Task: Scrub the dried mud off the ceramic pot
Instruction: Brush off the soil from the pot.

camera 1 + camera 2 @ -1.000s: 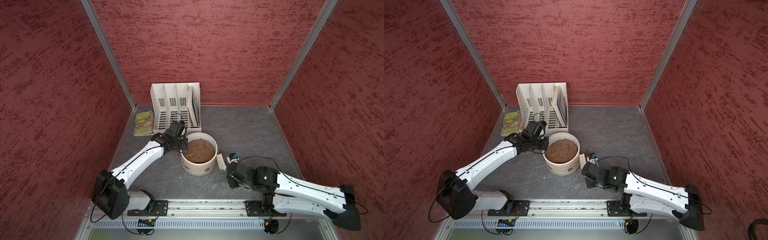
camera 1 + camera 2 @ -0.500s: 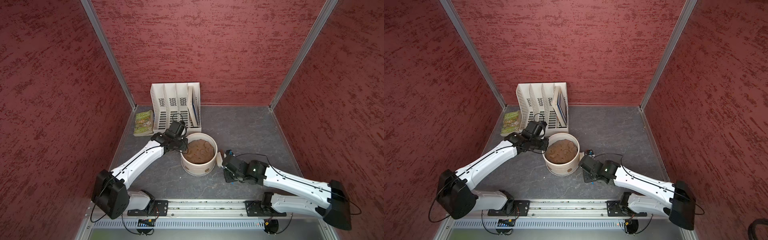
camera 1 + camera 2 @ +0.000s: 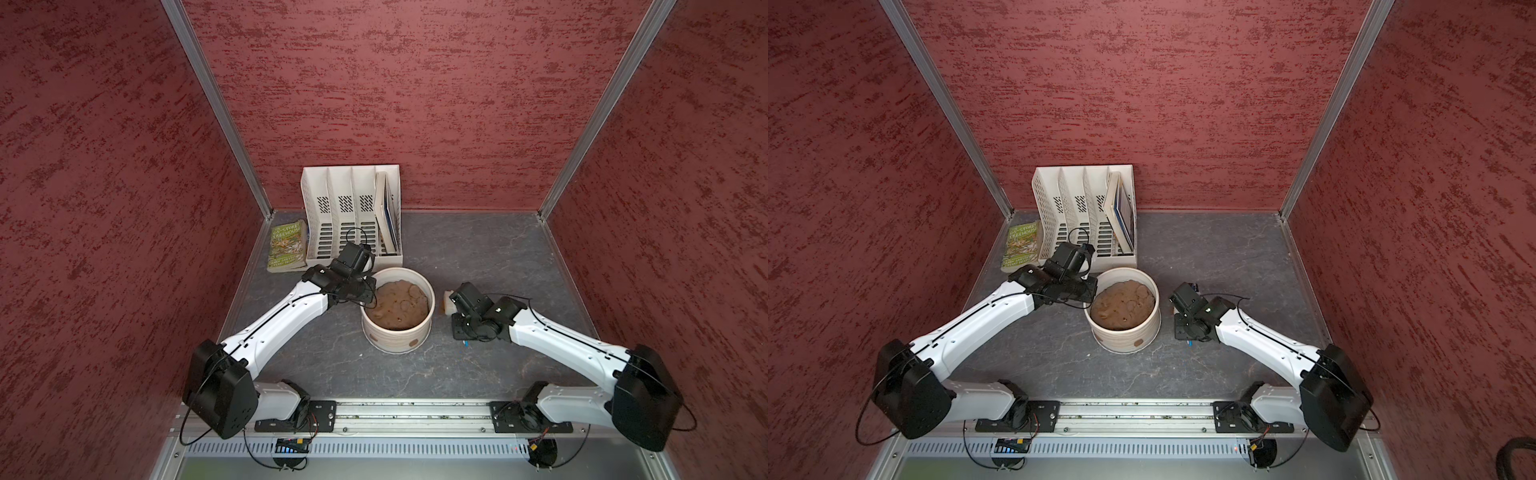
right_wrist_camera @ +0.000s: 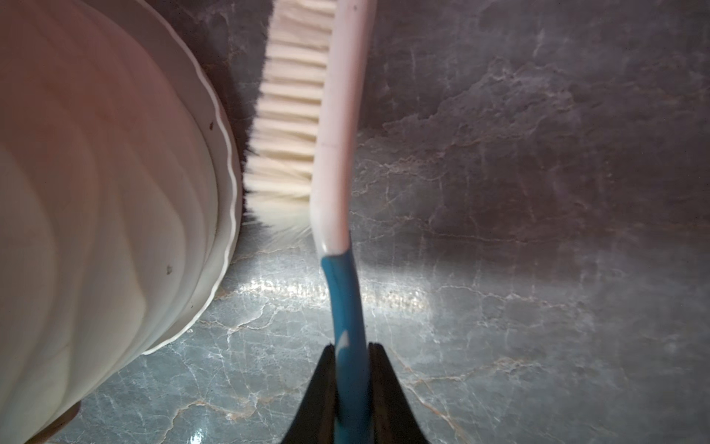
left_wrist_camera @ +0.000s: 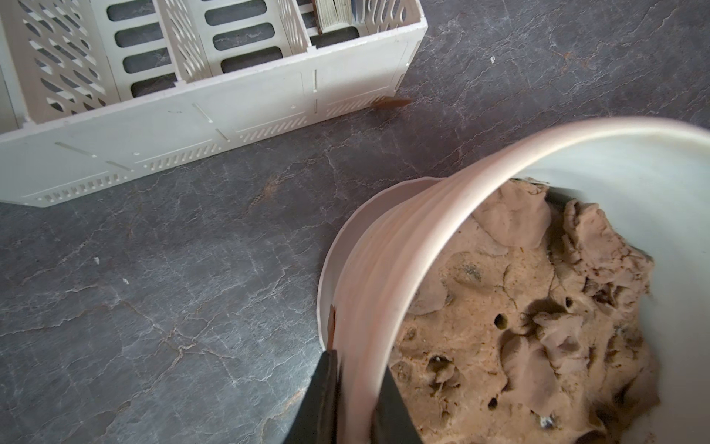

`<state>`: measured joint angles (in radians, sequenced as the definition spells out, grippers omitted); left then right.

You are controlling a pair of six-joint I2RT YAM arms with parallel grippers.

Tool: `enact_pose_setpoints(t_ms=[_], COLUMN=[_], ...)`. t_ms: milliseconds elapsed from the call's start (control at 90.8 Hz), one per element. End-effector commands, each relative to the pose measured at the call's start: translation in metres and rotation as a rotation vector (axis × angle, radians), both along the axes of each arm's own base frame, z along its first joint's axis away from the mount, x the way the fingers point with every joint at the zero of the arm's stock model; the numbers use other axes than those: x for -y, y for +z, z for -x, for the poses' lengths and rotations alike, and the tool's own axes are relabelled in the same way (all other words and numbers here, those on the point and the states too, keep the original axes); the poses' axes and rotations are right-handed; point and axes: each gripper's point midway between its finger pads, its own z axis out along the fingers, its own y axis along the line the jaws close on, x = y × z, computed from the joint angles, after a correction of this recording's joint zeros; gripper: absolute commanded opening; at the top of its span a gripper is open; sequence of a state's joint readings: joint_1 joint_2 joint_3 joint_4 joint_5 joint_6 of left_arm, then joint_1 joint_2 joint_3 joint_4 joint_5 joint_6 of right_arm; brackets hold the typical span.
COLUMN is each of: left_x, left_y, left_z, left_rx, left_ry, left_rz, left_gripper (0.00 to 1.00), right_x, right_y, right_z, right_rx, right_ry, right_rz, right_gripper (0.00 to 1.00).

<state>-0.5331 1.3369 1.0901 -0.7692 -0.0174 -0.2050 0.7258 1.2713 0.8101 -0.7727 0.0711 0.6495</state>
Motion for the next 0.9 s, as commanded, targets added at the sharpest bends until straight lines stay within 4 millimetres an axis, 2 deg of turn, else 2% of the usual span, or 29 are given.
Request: enact_pose_setpoints(t_ms=[0,110,209,275,441,529,650,727,804,893], left_x=[-0.007,-0.016,-0.020,-0.022,-0.022,-0.019,-0.018,-0.016,-0.015,-0.012], left_y=[0.018,0.015,0.015,0.016,0.019,0.022,0.027,0.030,0.031,0.034], left_z=[0.010,0.015,0.019,0.020,0.022,0.021,0.017,0.013,0.009,0.006], left_rx=[-0.003,-0.011,-0.015,-0.015,-0.019,-0.011,0.011,0.022,0.026,0.035], left_ry=[0.034,0.067,0.084,0.096,0.128,0.132,0.146,0.156,0.166,0.168], left_rz=[0.062,0.055,0.057,0.058,0.083,0.109,0.136,0.153,0.170,0.193], left_gripper=[0.00,0.00,0.00,0.00,0.00,0.09,0.20,0.29,0.34,0.42], right_x=[0.009,0.023,0.024,0.029,0.042,0.048,0.058,0.053,0.049,0.030], right_y=[0.006,0.002,-0.010,-0.012,-0.004,0.013,0.047,0.065,0.066,0.064], right_z=[0.001,0.002,0.010,0.014,0.035,0.051,0.065,0.069,0.068,0.067], right_rx=[0.011,-0.017,-0.116,-0.138,-0.169,-0.156,-0.090,-0.050,-0.045,-0.068], right_ry=[-0.004,-0.052,-0.073,-0.093,-0.127,-0.135,-0.156,-0.142,-0.133,-0.091], right_rz=[0.014,0.004,-0.020,0.001,0.005,-0.007,-0.066,-0.144,-0.172,-0.264], right_gripper=[0.00,0.00,0.00,0.00,0.00,0.00,0.00,0.00,0.00,0.00])
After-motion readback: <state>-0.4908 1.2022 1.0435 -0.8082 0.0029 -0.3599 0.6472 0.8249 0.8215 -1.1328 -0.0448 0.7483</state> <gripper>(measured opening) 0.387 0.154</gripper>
